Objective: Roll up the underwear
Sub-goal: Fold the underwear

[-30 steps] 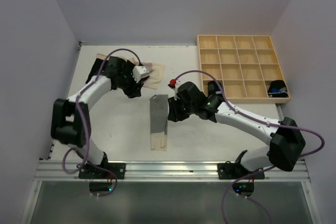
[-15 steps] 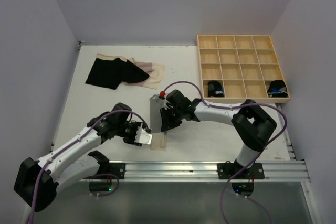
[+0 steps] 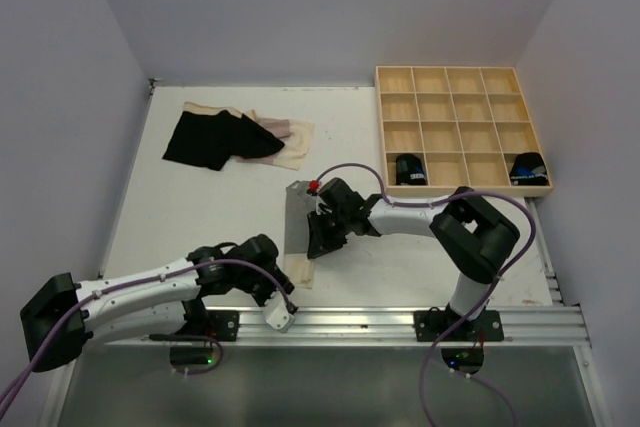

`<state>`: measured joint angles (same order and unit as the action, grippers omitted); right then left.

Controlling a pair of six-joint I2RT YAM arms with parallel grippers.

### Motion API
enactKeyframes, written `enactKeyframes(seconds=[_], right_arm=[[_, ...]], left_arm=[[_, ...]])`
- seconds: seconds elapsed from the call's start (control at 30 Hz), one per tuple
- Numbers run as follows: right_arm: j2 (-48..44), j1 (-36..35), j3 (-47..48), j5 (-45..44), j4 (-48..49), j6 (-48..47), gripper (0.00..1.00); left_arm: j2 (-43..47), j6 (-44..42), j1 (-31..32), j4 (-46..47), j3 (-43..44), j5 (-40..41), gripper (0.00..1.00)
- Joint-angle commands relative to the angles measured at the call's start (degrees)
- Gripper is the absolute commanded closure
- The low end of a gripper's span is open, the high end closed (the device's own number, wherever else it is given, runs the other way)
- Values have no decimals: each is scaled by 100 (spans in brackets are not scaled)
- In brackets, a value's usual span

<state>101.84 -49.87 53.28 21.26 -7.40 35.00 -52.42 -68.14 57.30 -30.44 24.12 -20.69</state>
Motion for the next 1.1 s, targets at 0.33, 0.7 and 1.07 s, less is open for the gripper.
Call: enactKeyframes(seconds=[0.33,0.7,1.07], right_arm=[[-33,-32,-168,72,-60,-29,78],[11,-32,-195,63,-147,-134,80],[-85,-32,-204,28,-393,-345,81]], left_arm=[[-260,-841,537,1180,-724,1014,68],[-242,-53,519,873,-84,418,100],[-575,846,-551,574,699,-532,100]])
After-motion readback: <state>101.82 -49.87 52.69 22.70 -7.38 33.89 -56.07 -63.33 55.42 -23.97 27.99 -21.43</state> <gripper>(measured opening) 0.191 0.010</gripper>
